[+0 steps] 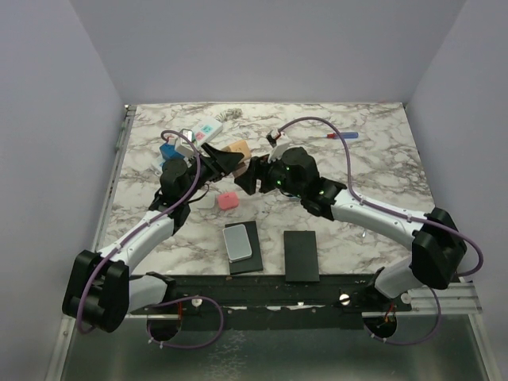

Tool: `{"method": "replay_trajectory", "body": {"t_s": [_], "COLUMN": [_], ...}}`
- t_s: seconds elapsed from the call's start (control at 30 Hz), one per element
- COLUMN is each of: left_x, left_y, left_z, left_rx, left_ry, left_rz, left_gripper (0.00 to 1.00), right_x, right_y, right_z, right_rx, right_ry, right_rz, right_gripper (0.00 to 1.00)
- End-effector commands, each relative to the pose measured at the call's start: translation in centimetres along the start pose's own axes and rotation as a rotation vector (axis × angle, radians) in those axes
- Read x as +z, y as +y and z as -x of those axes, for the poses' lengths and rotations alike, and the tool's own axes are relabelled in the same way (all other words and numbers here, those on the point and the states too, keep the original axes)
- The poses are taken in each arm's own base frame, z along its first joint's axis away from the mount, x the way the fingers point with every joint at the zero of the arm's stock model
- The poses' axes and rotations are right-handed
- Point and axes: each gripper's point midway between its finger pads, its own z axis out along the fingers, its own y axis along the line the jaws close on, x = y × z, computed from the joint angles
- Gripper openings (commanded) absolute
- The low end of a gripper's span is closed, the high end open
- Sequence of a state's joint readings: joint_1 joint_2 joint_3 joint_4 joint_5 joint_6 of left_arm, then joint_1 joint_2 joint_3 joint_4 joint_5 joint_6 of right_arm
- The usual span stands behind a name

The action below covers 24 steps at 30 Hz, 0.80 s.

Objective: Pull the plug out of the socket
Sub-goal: Remove the plug from the socket.

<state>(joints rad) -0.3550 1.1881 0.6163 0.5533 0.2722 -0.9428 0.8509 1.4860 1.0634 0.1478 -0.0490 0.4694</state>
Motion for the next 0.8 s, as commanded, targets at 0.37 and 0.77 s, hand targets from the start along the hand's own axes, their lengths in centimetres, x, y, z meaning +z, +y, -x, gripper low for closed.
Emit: {"method": "replay_trajectory", "body": {"t_s": [0.37,0.77], "left_x": [-0.3,-0.3], "left_y": [-3.0,-3.3], "left_z": [1.8,1.9], "left_rx": [0.062,0.078], "left_ry": [-0.055,-0.054], "left_rz": [-0.1,-0.11], "left_gripper": [0.0,0.0], "right_x": [2.5,3.6], "right_y": [-1.1,-1.4], "right_z": [1.0,0.2], "right_rx": [-0.052,-0.111], "right_ry": [-0.058,-0.051], "right_rz": [-0.088,-0.069], "right_gripper": [0.65,0.61]}}
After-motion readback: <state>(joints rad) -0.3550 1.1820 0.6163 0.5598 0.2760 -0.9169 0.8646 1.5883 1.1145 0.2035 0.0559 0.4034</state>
